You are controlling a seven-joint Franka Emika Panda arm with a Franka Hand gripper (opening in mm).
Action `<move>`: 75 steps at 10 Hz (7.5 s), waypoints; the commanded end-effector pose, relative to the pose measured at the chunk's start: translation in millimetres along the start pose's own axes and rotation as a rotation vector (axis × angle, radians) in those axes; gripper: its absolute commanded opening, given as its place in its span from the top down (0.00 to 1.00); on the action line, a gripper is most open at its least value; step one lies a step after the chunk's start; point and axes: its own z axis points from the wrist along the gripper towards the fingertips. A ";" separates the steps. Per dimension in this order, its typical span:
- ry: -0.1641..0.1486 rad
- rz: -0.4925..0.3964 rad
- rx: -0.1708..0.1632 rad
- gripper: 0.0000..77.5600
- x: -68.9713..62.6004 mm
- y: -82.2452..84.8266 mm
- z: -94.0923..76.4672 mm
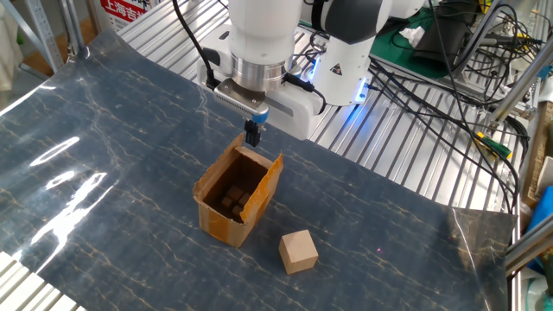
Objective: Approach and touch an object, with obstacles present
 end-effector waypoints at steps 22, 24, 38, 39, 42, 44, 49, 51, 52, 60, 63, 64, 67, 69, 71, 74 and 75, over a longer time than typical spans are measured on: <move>-0.008 0.436 -0.069 1.00 12.3 107.6 -32.1; -0.006 0.446 -0.070 1.00 12.2 107.6 -31.9; 0.018 0.409 -0.077 1.00 12.2 107.6 -31.7; 0.027 0.405 -0.087 1.00 12.2 107.6 -31.7; 0.038 0.386 -0.121 1.00 12.2 107.6 -31.7; 0.051 0.433 -0.126 1.00 12.2 107.6 -31.7; 0.042 0.496 -0.128 1.00 28.8 148.0 -5.0; 0.039 0.494 -0.129 1.00 30.6 152.7 0.5; 0.040 0.494 -0.130 1.00 30.6 152.9 0.8; 0.003 0.491 -0.115 1.00 24.5 178.5 50.3; -0.026 0.489 -0.103 1.00 23.5 186.0 73.0; -0.029 0.489 -0.099 1.00 23.7 186.7 75.3; -0.056 0.484 -0.069 1.00 23.2 190.9 96.8; -0.068 0.477 -0.062 1.00 21.4 190.6 113.8; -0.076 0.484 -0.060 1.00 20.6 190.9 125.0; -0.088 0.491 -0.061 1.00 18.5 191.1 137.9; -0.088 0.495 -0.062 1.00 16.6 190.6 140.3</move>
